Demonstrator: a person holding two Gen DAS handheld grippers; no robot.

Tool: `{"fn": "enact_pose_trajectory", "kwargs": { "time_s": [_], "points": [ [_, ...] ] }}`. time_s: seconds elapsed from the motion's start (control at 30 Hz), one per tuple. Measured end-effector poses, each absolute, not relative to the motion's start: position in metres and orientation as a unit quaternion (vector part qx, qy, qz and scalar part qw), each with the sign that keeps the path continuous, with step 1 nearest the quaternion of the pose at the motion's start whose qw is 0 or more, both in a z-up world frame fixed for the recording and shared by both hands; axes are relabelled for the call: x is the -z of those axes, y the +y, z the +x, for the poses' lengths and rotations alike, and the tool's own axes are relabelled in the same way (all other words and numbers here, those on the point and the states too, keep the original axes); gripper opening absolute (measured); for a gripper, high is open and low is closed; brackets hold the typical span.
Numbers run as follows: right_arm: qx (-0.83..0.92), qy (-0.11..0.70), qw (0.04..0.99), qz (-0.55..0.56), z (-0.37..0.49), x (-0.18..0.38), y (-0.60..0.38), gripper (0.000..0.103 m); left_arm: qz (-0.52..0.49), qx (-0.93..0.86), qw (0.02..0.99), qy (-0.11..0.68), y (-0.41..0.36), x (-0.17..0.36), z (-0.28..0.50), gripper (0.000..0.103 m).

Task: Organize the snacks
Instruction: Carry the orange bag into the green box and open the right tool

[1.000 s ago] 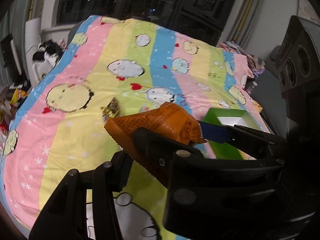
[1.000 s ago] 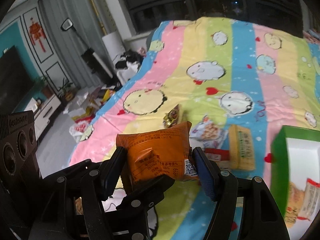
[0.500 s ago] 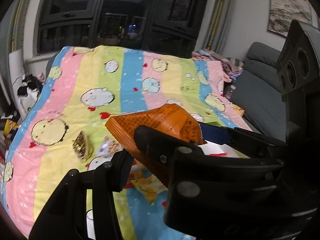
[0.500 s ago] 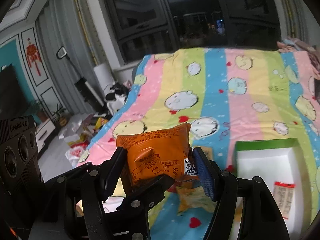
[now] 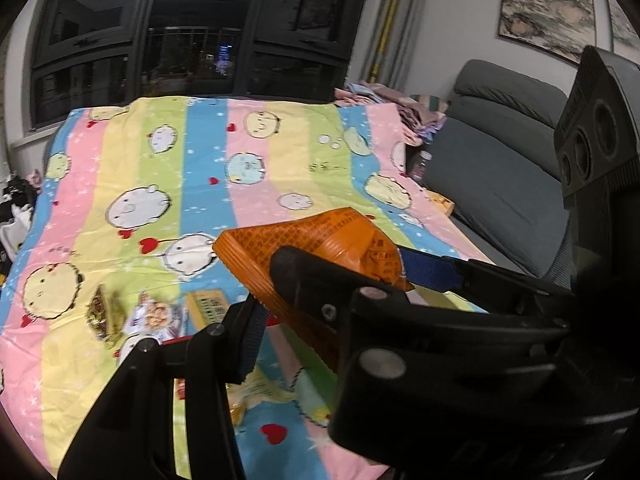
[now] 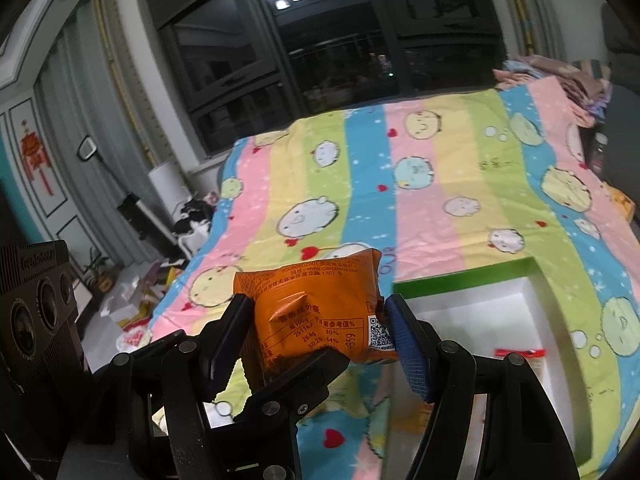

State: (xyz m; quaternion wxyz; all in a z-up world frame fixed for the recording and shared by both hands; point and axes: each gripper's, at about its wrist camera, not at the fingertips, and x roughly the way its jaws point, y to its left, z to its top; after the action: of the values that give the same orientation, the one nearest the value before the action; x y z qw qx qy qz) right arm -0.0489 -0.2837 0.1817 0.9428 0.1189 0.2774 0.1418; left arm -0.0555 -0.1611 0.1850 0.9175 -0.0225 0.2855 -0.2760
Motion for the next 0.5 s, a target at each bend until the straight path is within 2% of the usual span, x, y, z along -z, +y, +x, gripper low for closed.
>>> {"fn": "enact_pose_trajectory", "kwargs": {
  "time_s": [0.5],
  "points": [
    [-0.082,0.313,0.925,0.198,-0.029,-0.153,-0.359,0.071,-0.001,0.34,0.876,0.341,-0.23,-0.16,-0.021,0.046]
  ]
}}
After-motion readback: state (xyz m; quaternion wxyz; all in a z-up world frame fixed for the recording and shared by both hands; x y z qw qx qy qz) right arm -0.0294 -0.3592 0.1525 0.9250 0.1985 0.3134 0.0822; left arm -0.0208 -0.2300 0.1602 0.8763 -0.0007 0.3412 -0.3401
